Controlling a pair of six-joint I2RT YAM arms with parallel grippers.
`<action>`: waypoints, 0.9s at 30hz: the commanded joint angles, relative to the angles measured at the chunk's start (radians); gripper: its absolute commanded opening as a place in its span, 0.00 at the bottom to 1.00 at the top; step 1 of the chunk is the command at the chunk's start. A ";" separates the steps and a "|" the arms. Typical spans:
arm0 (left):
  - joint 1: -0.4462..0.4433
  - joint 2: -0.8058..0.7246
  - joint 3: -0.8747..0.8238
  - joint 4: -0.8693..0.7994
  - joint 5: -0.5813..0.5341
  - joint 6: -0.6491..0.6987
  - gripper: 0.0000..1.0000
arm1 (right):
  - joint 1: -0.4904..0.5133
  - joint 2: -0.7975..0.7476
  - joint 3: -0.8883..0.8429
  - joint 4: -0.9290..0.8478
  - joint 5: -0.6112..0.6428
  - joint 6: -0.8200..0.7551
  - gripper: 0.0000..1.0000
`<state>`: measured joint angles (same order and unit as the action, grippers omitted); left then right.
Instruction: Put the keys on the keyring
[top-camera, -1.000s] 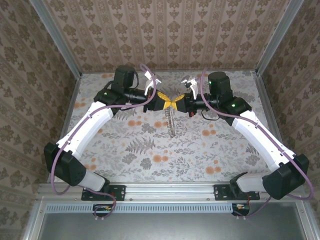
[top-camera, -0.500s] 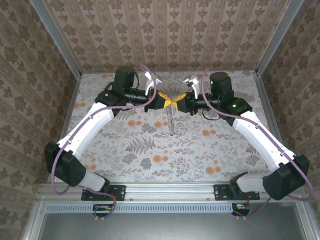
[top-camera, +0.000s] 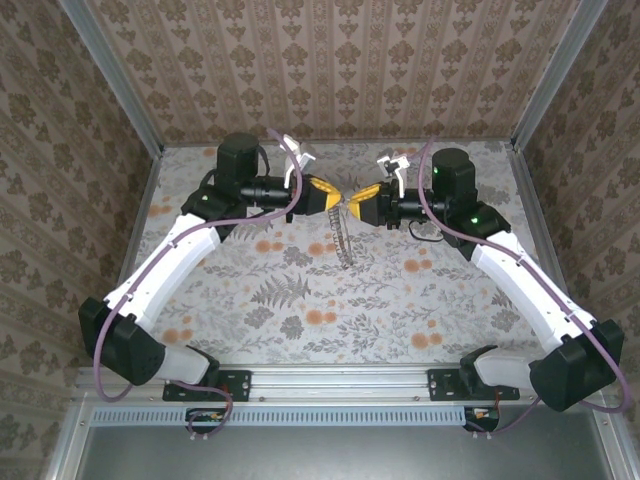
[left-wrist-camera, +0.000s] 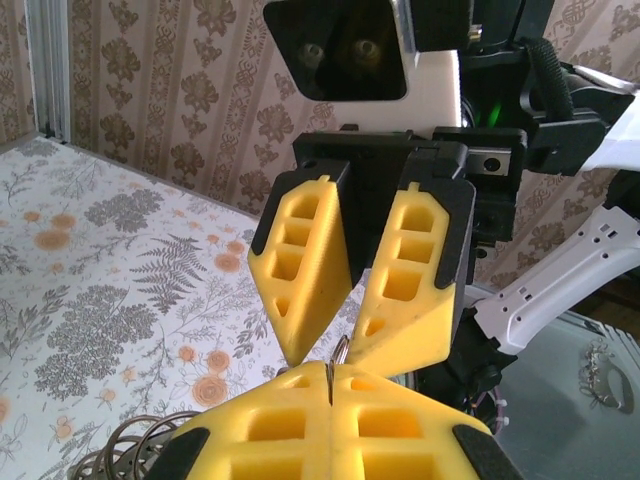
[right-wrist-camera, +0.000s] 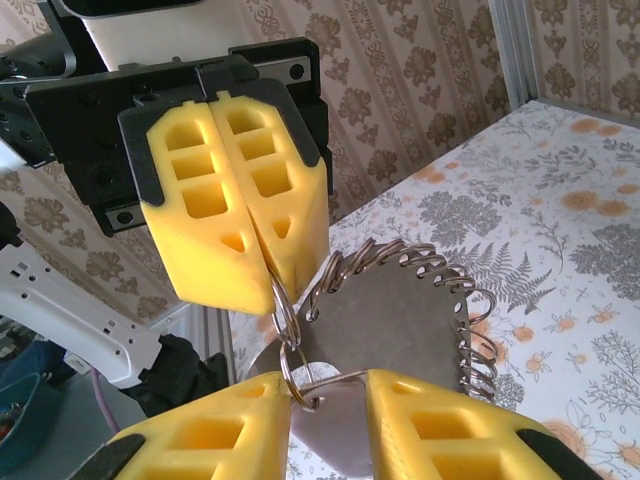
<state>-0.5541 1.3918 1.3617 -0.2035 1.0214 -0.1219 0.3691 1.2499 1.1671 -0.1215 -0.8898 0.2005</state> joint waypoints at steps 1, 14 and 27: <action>0.005 -0.027 -0.003 0.052 0.016 -0.027 0.00 | -0.005 -0.013 -0.015 0.071 -0.041 0.042 0.28; 0.006 -0.049 -0.034 0.112 -0.056 -0.066 0.00 | -0.006 -0.018 -0.046 0.128 -0.075 0.083 0.00; -0.006 -0.102 -0.136 0.294 -0.198 -0.201 0.00 | 0.020 -0.032 -0.089 0.157 -0.006 0.102 0.00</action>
<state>-0.5652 1.3277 1.2324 -0.0277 0.8986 -0.2749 0.3775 1.2480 1.1004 0.0246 -0.9112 0.2905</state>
